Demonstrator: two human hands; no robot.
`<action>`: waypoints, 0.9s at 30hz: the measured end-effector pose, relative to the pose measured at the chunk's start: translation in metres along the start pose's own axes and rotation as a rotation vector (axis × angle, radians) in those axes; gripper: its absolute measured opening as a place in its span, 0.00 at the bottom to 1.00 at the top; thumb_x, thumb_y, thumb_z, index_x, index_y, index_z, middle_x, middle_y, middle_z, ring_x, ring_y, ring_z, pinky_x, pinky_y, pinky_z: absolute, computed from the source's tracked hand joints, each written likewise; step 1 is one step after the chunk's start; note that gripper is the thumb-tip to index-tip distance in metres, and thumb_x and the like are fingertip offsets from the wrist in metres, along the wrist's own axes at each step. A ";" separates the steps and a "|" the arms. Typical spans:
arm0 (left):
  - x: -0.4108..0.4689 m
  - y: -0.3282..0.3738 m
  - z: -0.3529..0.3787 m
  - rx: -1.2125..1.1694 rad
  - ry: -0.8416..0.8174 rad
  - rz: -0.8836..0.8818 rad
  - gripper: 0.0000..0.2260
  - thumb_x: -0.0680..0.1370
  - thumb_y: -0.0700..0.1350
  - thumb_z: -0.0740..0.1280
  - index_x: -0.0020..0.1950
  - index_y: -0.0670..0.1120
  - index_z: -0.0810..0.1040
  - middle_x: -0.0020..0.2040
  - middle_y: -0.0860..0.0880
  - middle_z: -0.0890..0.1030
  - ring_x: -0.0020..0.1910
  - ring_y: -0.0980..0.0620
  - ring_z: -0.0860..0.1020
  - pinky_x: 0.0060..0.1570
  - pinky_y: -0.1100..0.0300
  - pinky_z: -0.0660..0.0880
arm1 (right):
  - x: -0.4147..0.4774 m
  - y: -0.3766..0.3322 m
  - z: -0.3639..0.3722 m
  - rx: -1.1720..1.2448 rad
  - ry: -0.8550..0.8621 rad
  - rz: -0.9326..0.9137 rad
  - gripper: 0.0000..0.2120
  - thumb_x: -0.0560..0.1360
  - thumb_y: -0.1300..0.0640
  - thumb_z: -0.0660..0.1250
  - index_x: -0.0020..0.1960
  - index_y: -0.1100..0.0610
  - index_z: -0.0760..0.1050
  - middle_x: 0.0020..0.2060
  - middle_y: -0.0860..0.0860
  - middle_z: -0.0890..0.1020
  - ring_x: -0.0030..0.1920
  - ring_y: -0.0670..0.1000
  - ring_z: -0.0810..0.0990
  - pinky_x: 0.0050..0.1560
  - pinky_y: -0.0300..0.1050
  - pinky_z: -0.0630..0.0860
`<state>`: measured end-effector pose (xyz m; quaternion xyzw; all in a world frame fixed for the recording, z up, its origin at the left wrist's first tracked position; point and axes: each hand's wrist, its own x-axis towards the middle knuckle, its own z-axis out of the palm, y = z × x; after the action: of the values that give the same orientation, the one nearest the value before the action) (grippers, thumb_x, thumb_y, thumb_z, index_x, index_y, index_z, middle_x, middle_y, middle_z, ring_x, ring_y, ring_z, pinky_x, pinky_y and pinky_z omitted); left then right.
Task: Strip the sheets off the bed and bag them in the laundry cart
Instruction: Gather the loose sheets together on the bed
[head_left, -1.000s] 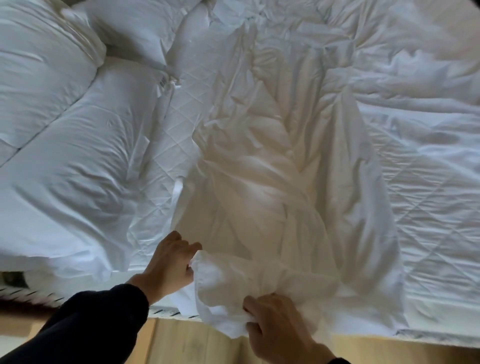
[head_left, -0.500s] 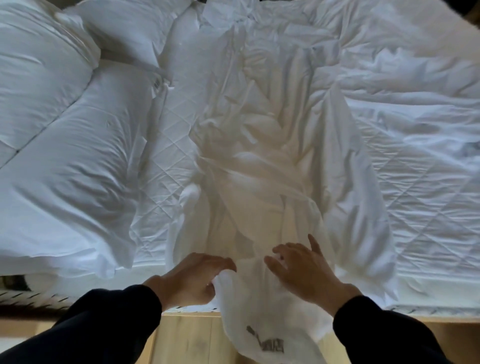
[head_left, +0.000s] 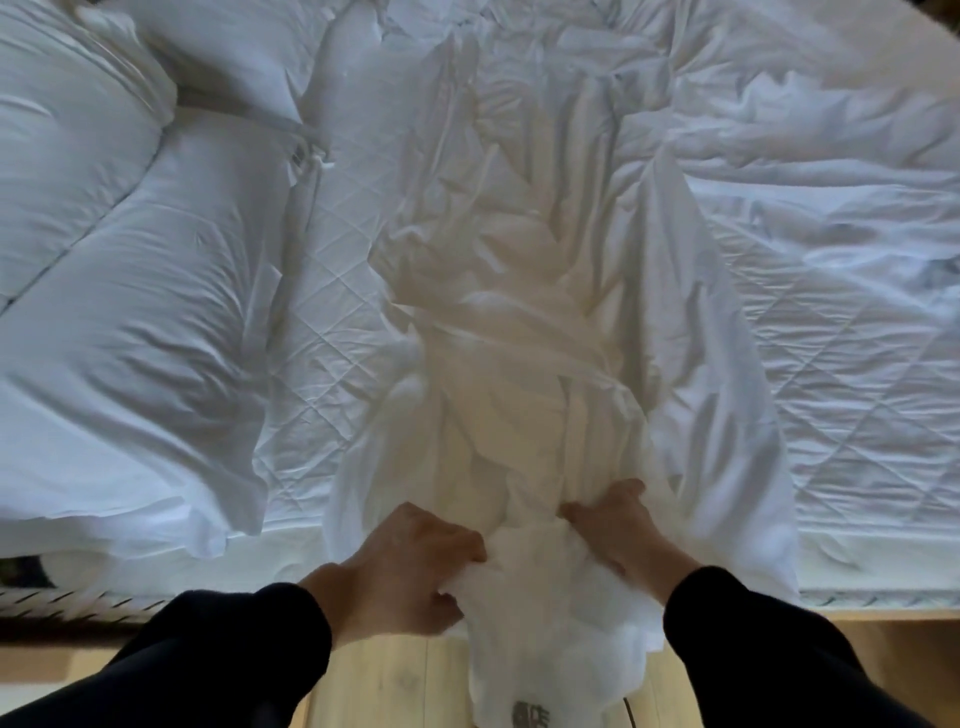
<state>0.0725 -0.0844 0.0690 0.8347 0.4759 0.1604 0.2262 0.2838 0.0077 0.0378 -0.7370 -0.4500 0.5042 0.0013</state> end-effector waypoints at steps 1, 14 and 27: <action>0.002 0.011 -0.002 -0.027 -0.015 0.077 0.11 0.62 0.44 0.69 0.42 0.51 0.74 0.30 0.53 0.75 0.28 0.54 0.73 0.29 0.65 0.66 | 0.002 -0.008 0.002 -0.016 -0.020 -0.019 0.28 0.71 0.57 0.70 0.64 0.65 0.62 0.59 0.63 0.75 0.57 0.61 0.77 0.51 0.50 0.77; -0.023 0.007 -0.005 0.186 -0.036 -0.007 0.08 0.64 0.50 0.65 0.41 0.50 0.76 0.29 0.54 0.75 0.26 0.55 0.74 0.27 0.66 0.68 | -0.051 -0.049 0.038 -0.576 -0.122 -0.563 0.31 0.75 0.49 0.60 0.74 0.57 0.55 0.70 0.57 0.66 0.71 0.57 0.63 0.71 0.50 0.59; -0.017 -0.029 -0.010 0.108 -0.209 -0.447 0.17 0.72 0.65 0.62 0.42 0.54 0.80 0.41 0.59 0.77 0.49 0.63 0.70 0.58 0.58 0.59 | -0.081 -0.015 0.041 -0.615 -0.022 -0.903 0.11 0.71 0.64 0.57 0.43 0.48 0.67 0.38 0.47 0.78 0.43 0.54 0.78 0.52 0.45 0.68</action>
<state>0.0382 -0.0837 0.0610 0.7317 0.6304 -0.0063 0.2592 0.2362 -0.0560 0.0847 -0.4314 -0.8485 0.3064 -0.0025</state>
